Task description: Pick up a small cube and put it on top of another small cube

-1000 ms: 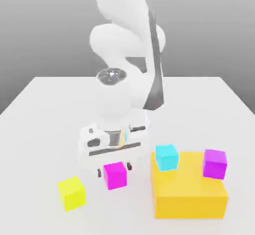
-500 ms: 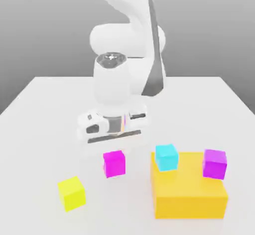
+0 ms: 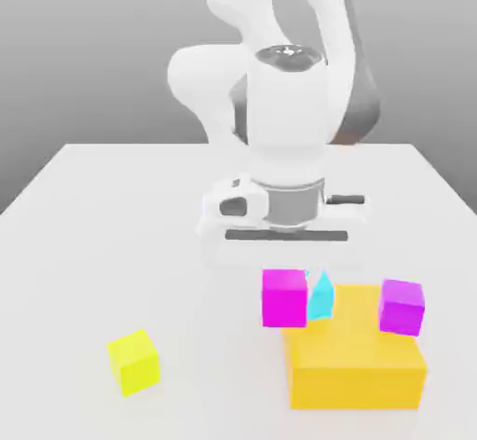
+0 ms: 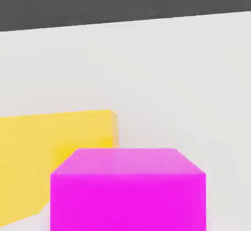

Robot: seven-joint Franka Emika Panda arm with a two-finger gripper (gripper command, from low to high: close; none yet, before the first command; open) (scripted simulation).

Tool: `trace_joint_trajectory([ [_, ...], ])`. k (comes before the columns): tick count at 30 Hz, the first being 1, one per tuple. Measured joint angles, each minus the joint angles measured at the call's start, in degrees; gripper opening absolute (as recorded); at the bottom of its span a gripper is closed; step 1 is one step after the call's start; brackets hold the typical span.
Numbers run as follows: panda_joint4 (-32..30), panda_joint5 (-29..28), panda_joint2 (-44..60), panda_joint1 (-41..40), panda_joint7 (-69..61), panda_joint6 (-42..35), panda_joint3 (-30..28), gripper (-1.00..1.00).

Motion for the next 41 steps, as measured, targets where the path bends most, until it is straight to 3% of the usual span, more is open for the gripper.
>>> trace_joint_trajectory([
  [31, 9.28, 4.5, -5.78, 1.62, 81.08, -17.4, 19.36, -1.0],
  [38, 7.28, -0.79, 3.02, 0.09, 87.71, -7.45, 21.46, -1.0],
  [39, 7.06, -1.14, 3.8, 0.05, 88.0, -6.47, 21.55, 1.0],
  [41, 7.06, -1.14, 3.8, 0.03, 88.0, -6.47, 21.55, 1.0],
])
